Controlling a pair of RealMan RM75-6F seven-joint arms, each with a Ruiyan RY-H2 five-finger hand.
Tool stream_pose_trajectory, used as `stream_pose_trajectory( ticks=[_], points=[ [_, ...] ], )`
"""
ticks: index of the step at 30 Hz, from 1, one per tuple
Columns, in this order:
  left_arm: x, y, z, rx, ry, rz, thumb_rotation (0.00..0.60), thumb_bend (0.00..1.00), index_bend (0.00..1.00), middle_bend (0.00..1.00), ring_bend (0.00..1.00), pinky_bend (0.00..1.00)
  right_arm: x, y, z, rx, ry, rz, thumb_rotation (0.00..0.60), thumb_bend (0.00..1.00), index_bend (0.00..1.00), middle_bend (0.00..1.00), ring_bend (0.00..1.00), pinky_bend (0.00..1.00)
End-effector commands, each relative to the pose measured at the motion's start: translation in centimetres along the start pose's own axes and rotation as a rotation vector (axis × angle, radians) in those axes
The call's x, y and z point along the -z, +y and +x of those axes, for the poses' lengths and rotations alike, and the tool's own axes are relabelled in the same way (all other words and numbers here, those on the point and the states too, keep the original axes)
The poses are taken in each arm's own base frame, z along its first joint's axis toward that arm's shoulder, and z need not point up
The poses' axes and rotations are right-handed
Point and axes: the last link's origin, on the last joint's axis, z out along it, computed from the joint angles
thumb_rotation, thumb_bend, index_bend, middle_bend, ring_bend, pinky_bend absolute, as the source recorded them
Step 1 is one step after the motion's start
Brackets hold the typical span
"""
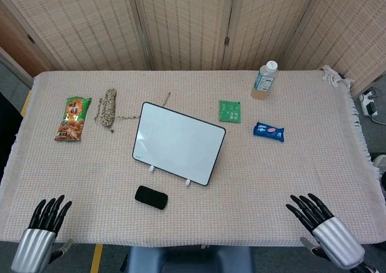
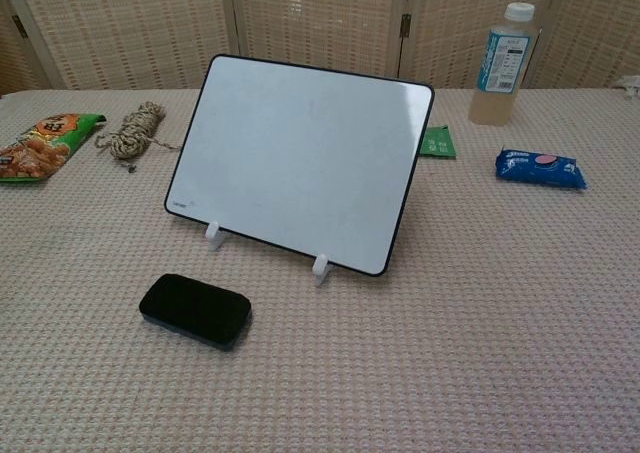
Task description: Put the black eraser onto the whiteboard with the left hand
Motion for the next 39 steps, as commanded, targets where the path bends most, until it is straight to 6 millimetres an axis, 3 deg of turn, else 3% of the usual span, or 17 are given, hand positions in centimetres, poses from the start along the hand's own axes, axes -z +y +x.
stream_pose_trajectory(
  ticks=[1,8,11,12,13,14,15,16,18,22,28,39],
  points=[
    [0.0,0.0,0.0,-0.001,-0.002,-0.001,0.600,0.18,0.00,0.00,0.00,0.00,0.1,0.0,0.0,-0.001,0.002,0.000,0.600,0.35,0.00,0.00,0.00,0.00],
    [-0.9,0.7,-0.3,0.023,-0.017,-0.075,0.600,0.18,0.00,0.00,0.00,0.00,0.0,0.1,-0.1,0.013,0.018,-0.021,0.600,0.35,0.00,0.00,0.00,0.00],
    [-2.2,1.2,-0.1,0.032,-0.065,-0.135,0.600,0.17,0.00,0.02,0.00,0.11,-0.2,-0.1,-0.4,0.021,0.006,-0.017,0.600,0.35,0.00,0.00,0.00,0.00],
    [-2.8,1.4,0.1,0.023,-0.070,-0.145,0.600,0.16,0.00,0.10,0.05,0.26,-0.3,-0.1,-0.4,0.020,0.003,-0.015,0.600,0.35,0.00,0.00,0.00,0.00],
    [-3.4,1.8,0.4,0.007,-0.077,-0.169,0.600,0.15,0.01,0.29,0.18,0.50,-0.4,-0.2,-0.5,0.020,0.001,-0.015,0.600,0.35,0.00,0.00,0.00,0.00],
    [-3.9,2.3,0.6,0.003,-0.090,-0.194,0.600,0.14,0.01,0.43,0.29,0.64,-0.5,-0.1,-0.5,0.020,-0.001,-0.018,0.600,0.35,0.00,0.00,0.00,0.00],
    [-4.4,2.8,0.7,0.004,-0.101,-0.219,0.600,0.13,0.03,0.67,0.47,0.84,-0.6,-0.1,-0.5,0.019,-0.002,-0.022,0.600,0.35,0.00,0.00,0.00,0.00],
    [-5.0,3.3,0.9,-0.001,-0.112,-0.241,0.600,0.12,0.06,0.82,0.60,0.93,-0.8,0.0,-0.5,0.020,-0.002,-0.029,0.600,0.35,0.00,0.00,0.00,0.00],
    [-6.1,4.1,1.1,-0.011,-0.116,-0.262,0.600,0.12,0.14,0.97,0.78,1.00,-1.1,0.1,-0.5,0.020,-0.004,-0.039,0.600,0.35,0.00,0.00,0.00,0.00],
    [-8.8,5.4,0.8,0.050,-0.214,-0.311,0.600,0.12,0.26,1.00,0.95,1.00,-1.6,0.3,-0.5,0.018,-0.015,-0.052,0.600,0.35,0.00,0.00,0.00,0.00],
    [-11.9,6.1,-0.4,0.021,-0.329,-0.316,0.600,0.12,0.25,1.00,0.98,1.00,-1.4,0.3,-0.4,0.029,0.005,-0.067,0.600,0.35,0.00,0.00,0.00,0.00],
    [-16.2,9.8,-1.8,0.033,-0.384,-0.340,0.600,0.22,0.23,1.00,0.99,1.00,-1.8,0.3,-0.6,0.020,-0.035,-0.054,0.600,0.35,0.00,0.00,0.00,0.00]
  ],
)
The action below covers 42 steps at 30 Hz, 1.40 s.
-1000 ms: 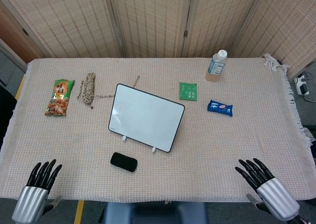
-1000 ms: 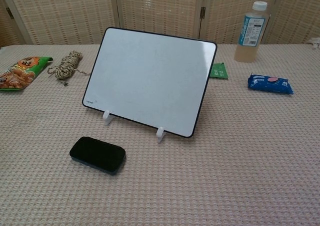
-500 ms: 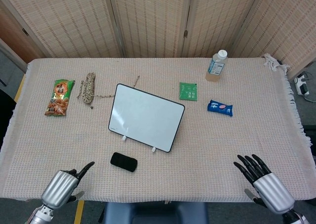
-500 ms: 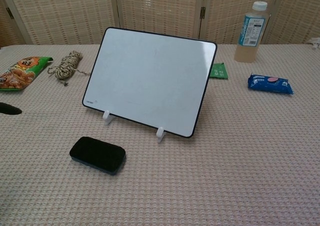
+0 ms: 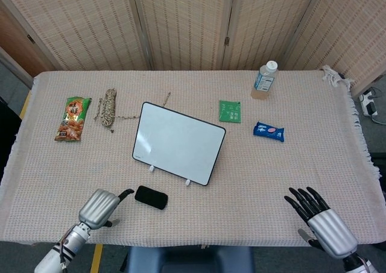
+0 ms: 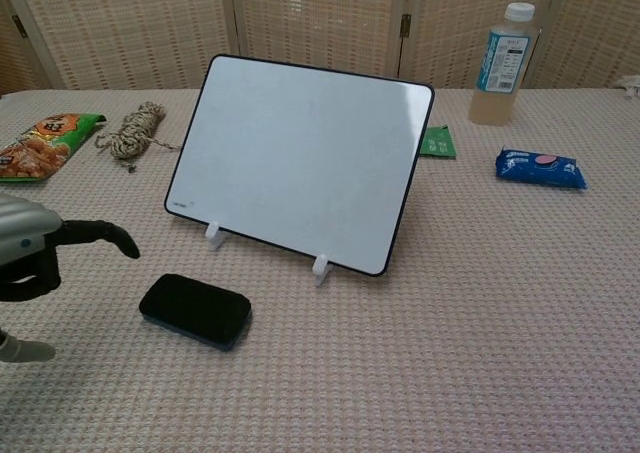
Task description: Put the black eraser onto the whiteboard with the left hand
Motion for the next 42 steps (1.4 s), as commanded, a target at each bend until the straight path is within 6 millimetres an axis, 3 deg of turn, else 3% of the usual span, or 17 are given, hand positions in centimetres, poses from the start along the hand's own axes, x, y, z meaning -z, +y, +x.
stream_pose_trajectory(
  ticks=[1,8,25,30,38,42],
  points=[
    [-2.4,0.9,0.3,0.017,-0.015,-0.038,0.600,0.23,0.24,1.00,0.99,1.00,0.1,-0.1,0.1,-0.008,-0.002,0.007,0.600,0.35,0.00,0.00,0.00,0.00],
    [-5.2,1.6,-0.2,0.027,-0.067,-0.071,0.600,0.25,0.27,1.00,0.99,1.00,-0.3,0.4,0.2,-0.024,-0.011,-0.004,0.600,0.35,0.00,0.00,0.00,0.00],
    [-7.2,0.9,-0.7,0.020,-0.104,-0.030,0.600,0.26,0.29,1.00,0.99,1.00,-1.0,0.4,-0.2,-0.027,-0.050,0.000,0.600,0.35,0.00,0.00,0.00,0.00],
    [-7.8,0.7,-1.0,0.029,-0.132,-0.037,0.600,0.32,0.29,1.00,0.99,1.00,-1.2,0.4,-0.3,-0.028,-0.055,-0.009,0.600,0.35,0.00,0.00,0.00,0.00],
    [-8.4,0.4,-1.3,0.053,-0.130,-0.044,0.600,0.34,0.38,1.00,0.99,1.00,-1.3,0.4,-0.3,-0.028,-0.055,-0.018,0.600,0.35,0.00,0.00,0.00,0.00],
    [-8.6,0.4,-1.3,0.057,-0.096,-0.039,0.600,0.36,0.50,1.00,0.99,1.00,-1.2,0.4,-0.2,-0.030,-0.050,-0.017,0.600,0.35,0.00,0.00,0.00,0.00]
  ],
)
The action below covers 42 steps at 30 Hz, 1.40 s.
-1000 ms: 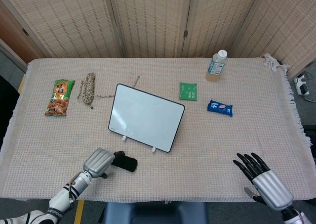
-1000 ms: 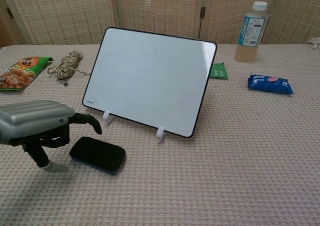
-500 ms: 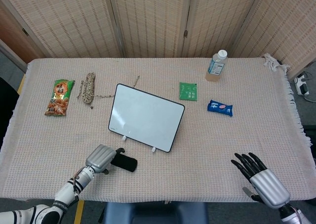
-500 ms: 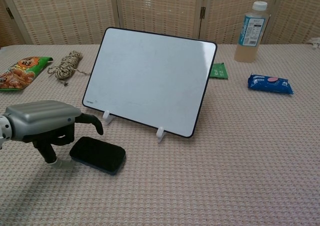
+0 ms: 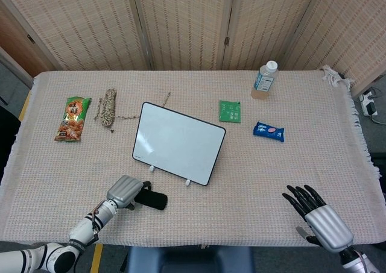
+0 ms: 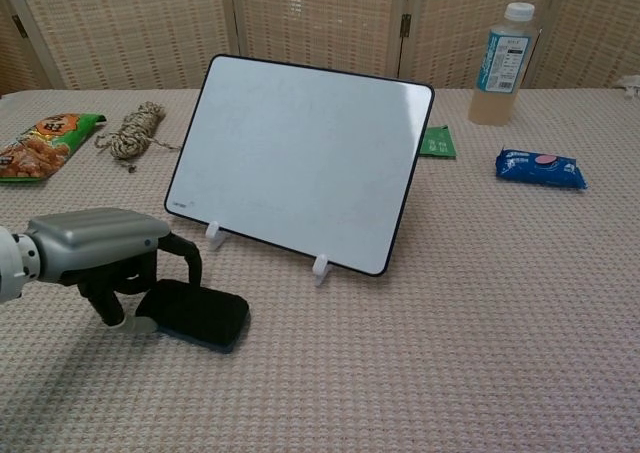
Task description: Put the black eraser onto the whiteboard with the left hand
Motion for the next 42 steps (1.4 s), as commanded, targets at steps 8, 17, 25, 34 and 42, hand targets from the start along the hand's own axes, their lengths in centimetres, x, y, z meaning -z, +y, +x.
stream_pose_trajectory(
  ticks=[8,17,25,34,42],
  points=[
    [1.2,1.3,1.2,0.058,0.280,-0.013,0.600,0.47,0.61,1.00,1.00,1.00,0.2,0.0,0.2,-0.004,0.009,0.004,0.600,0.35,0.00,0.00,0.00,0.00],
    [0.2,2.5,2.6,0.083,0.613,-0.016,0.600,0.49,0.63,1.00,1.00,1.00,0.5,0.0,0.3,-0.015,0.014,0.019,0.600,0.35,0.00,0.00,0.00,0.00],
    [-4.4,4.2,3.6,0.148,0.710,-0.059,0.600,0.50,0.63,1.00,1.00,1.00,0.0,0.4,0.5,-0.038,-0.010,0.021,0.600,0.35,0.00,0.00,0.00,0.00],
    [-8.0,4.7,4.1,0.060,0.753,0.014,0.600,0.51,0.63,1.00,1.00,1.00,-0.1,0.9,1.0,-0.062,-0.004,0.015,0.600,0.35,0.00,0.00,0.00,0.00],
    [-9.8,3.4,3.8,0.021,0.741,0.098,0.600,0.52,0.61,1.00,1.00,1.00,-0.2,1.3,1.3,-0.074,-0.004,0.009,0.600,0.35,0.00,0.00,0.00,0.00]
  ],
)
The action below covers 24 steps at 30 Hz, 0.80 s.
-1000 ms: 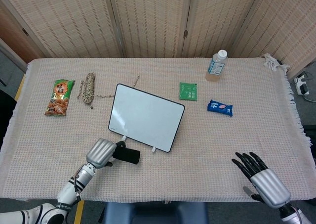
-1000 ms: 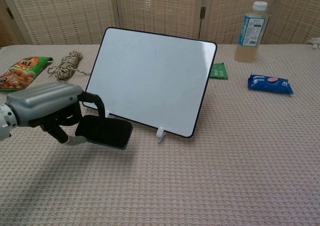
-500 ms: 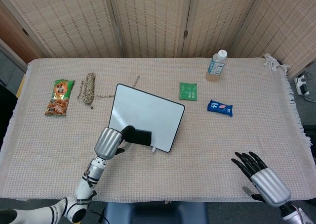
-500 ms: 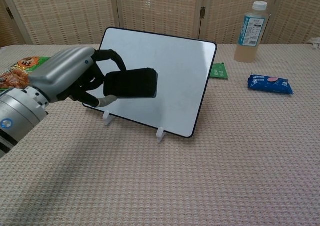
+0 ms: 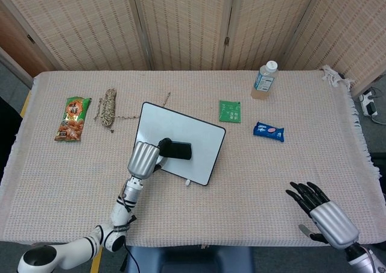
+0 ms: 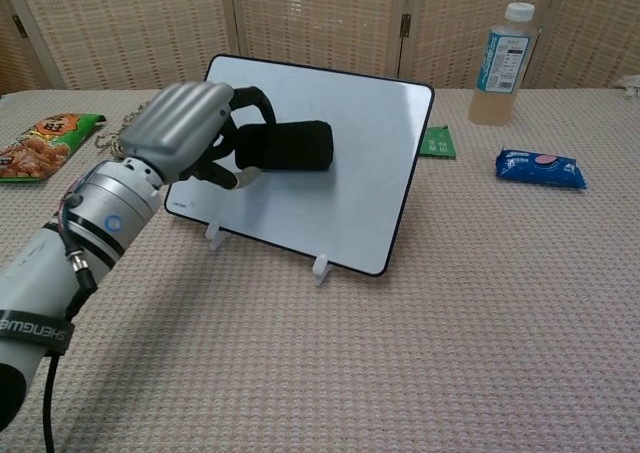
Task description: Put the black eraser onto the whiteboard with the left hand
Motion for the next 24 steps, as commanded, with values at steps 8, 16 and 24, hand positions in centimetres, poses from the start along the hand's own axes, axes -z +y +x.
stream_pose_trajectory(
  ticks=[8,16,24],
  points=[
    [-0.5,-0.1,-1.0,-0.001,0.019,0.022,0.600,0.51,0.52,1.00,1.00,1.00,0.1,0.0,0.1,0.000,0.005,-0.003,0.600,0.35,0.00,0.00,0.00,0.00],
    [0.0,0.6,-1.5,-0.009,-0.017,0.010,0.600,0.41,0.40,1.00,1.00,1.00,0.4,-0.1,0.2,0.002,0.015,0.002,0.600,0.35,0.00,0.00,0.00,0.00],
    [0.0,1.0,-1.6,-0.016,-0.021,0.016,0.600,0.34,0.35,1.00,1.00,1.00,0.8,0.0,0.4,0.000,0.028,0.004,0.600,0.35,0.00,0.00,0.00,0.00]
  ],
)
